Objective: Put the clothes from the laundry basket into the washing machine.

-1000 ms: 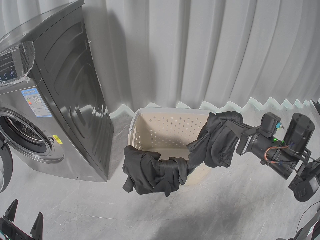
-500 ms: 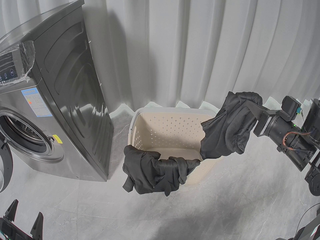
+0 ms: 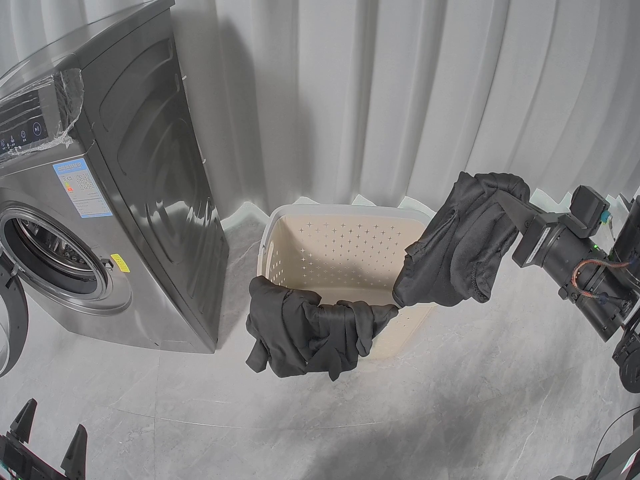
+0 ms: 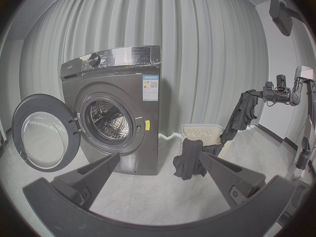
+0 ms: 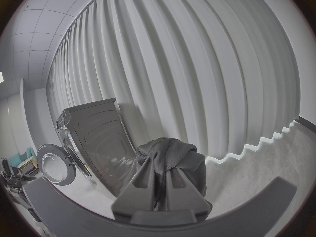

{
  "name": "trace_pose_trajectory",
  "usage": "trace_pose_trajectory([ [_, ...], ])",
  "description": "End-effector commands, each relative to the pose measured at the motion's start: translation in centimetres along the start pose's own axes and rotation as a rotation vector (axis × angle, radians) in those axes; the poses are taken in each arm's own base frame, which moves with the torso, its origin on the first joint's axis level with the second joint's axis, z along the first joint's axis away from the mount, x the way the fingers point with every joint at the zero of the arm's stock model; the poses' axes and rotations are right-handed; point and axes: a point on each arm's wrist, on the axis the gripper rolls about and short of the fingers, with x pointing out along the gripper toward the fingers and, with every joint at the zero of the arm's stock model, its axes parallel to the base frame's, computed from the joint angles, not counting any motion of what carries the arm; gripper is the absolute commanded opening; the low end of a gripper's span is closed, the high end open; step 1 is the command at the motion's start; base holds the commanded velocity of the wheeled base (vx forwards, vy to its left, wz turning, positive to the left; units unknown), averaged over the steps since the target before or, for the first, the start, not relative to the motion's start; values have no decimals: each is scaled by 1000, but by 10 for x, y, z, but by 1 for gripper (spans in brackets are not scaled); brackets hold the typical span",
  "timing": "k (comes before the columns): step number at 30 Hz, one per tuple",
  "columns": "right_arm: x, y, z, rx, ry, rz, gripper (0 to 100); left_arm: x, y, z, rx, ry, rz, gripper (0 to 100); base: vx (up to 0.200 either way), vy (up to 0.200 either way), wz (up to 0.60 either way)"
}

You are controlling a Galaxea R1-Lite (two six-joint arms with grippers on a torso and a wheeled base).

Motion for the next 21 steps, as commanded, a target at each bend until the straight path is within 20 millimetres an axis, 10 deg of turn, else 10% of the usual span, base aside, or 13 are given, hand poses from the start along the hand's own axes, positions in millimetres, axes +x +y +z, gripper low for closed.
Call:
trace_pose_trajectory([
  [1, -1, 0, -1, -1, 5, 3, 0, 0, 0, -4, -1, -3, 0, 100, 0, 200, 0],
  [21, -4, 2, -11, -1, 46, 28, 0, 0, 0, -4, -7, -2, 2, 100, 0, 200, 0],
])
